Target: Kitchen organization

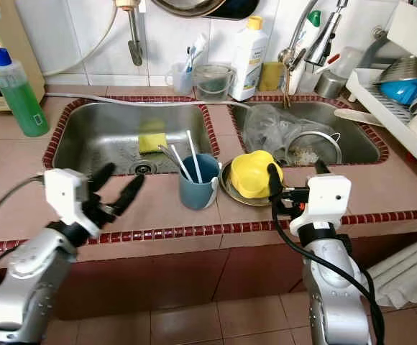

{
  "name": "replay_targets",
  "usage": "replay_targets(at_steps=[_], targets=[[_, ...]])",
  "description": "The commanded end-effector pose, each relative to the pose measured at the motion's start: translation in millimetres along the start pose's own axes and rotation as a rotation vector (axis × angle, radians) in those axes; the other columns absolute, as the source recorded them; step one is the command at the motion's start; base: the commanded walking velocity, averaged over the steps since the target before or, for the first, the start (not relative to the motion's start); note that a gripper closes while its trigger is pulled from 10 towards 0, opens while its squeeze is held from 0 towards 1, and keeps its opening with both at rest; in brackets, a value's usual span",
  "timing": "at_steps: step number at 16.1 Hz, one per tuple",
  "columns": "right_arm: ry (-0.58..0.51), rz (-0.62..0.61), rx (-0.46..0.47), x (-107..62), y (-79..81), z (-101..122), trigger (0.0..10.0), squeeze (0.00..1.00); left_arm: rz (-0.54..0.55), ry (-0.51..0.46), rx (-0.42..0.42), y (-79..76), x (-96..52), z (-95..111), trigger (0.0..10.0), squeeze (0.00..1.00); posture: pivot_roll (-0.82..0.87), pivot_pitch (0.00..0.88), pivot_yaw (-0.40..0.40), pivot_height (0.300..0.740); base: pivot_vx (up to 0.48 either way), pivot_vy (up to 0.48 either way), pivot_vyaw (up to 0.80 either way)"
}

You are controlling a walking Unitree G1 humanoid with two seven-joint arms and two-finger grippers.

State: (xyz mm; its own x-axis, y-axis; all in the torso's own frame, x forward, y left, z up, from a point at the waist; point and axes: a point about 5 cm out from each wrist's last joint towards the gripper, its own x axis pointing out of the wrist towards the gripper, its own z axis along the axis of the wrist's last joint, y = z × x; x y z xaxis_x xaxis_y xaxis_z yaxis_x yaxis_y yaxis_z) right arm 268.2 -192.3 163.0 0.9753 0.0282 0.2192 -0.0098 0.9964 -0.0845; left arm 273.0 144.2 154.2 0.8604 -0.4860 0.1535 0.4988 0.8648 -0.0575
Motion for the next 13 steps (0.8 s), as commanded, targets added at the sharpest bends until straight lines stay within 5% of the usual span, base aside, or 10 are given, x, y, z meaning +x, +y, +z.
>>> replay_targets(at_steps=[1,7,13], targets=[[-0.021,-0.023,-0.015,1.8,-1.8,7,10.0,0.00,-0.029,0.000,-0.017,-10.5,1.9,3,10.0,0.00,-0.06,0.025,0.008,0.740,0.000,0.000,0.00],[-0.022,-0.044,-0.052,6.4,3.8,7,10.0,0.00,-0.071,0.026,-0.059,-33.0,17.4,0,10.0,0.00,-0.07,0.017,0.012,0.740,0.000,0.000,0.00],[-0.062,0.041,-0.033,6.9,20.9,14,10.0,0.00,0.016,0.089,-0.084,-32.3,32.2,-9,10.0,0.00,-0.08,0.004,0.020,0.740,0.000,0.000,0.00]])
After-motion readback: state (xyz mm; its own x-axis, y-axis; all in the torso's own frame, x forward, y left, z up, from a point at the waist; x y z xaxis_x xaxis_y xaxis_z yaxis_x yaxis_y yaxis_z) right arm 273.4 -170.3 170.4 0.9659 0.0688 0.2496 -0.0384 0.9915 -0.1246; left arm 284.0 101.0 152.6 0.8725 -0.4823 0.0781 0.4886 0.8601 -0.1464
